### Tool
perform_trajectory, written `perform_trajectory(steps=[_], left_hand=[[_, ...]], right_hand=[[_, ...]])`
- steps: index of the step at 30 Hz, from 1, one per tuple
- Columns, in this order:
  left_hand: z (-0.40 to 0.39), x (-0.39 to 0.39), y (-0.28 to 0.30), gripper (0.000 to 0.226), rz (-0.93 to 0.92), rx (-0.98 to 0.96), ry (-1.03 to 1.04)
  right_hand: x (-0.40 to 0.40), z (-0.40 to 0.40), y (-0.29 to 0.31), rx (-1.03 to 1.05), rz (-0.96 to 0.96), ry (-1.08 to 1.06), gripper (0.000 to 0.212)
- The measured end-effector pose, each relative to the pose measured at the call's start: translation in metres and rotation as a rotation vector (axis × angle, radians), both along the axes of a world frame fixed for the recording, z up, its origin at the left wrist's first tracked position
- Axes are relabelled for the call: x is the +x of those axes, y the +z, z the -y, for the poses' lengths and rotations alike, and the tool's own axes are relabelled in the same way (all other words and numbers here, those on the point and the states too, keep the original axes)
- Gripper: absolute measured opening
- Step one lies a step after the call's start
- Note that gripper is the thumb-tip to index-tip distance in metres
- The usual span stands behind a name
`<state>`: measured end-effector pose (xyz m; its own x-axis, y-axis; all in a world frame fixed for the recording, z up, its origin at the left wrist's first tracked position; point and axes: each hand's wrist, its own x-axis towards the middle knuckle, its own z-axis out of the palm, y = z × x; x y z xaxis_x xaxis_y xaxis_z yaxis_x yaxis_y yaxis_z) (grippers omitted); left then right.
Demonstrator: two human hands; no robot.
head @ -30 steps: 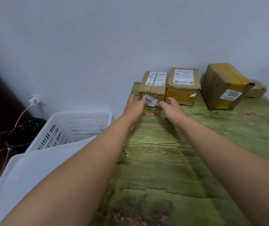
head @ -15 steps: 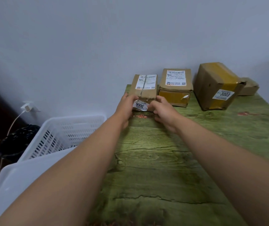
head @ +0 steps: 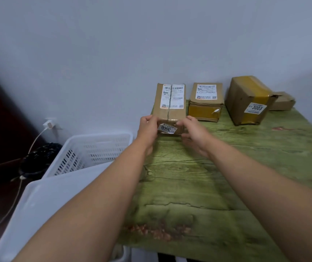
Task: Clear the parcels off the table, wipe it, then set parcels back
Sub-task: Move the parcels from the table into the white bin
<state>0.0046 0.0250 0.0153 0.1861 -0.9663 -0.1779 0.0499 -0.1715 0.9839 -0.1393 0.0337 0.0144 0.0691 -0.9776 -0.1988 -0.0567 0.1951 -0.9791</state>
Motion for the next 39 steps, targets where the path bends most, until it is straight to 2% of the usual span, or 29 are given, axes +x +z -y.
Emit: perform_trajectory(steps=[4, 8, 12, 15, 20, 25, 28, 34, 39], left_hand=[[-0.025, 0.003, 0.004, 0.011, 0.011, -0.012, 0.042], [-0.059, 0.007, 0.007, 0.011, 0.03, -0.028, 0.079], [-0.101, 0.008, 0.01, 0.014, 0.026, -0.069, 0.144], [-0.132, 0.012, 0.016, 0.026, -0.001, -0.098, 0.147], [-0.174, 0.024, 0.024, 0.025, -0.042, -0.145, 0.157], [-0.217, 0.034, 0.032, 0.033, -0.168, -0.144, 0.087], [-0.231, 0.036, 0.034, 0.04, -0.275, -0.152, 0.089], [-0.235, 0.04, 0.033, 0.049, -0.304, -0.19, 0.158], [-0.242, 0.051, 0.028, 0.061, -0.301, -0.13, 0.217]], right_hand=[[0.003, -0.026, 0.007, -0.035, 0.021, 0.005, 0.011], [0.009, -0.056, 0.014, -0.075, 0.042, -0.044, 0.023], [0.021, -0.087, 0.021, -0.121, 0.037, -0.098, 0.021], [0.03, -0.106, 0.026, -0.142, 0.002, -0.151, 0.029], [0.046, -0.144, 0.034, -0.158, 0.03, -0.186, 0.033], [0.062, -0.183, 0.031, -0.099, 0.117, -0.143, 0.022], [0.075, -0.204, 0.023, -0.083, 0.178, -0.087, 0.026], [0.074, -0.216, 0.017, -0.078, 0.191, -0.031, 0.027], [0.042, -0.202, 0.028, -0.055, 0.309, -0.136, 0.058]])
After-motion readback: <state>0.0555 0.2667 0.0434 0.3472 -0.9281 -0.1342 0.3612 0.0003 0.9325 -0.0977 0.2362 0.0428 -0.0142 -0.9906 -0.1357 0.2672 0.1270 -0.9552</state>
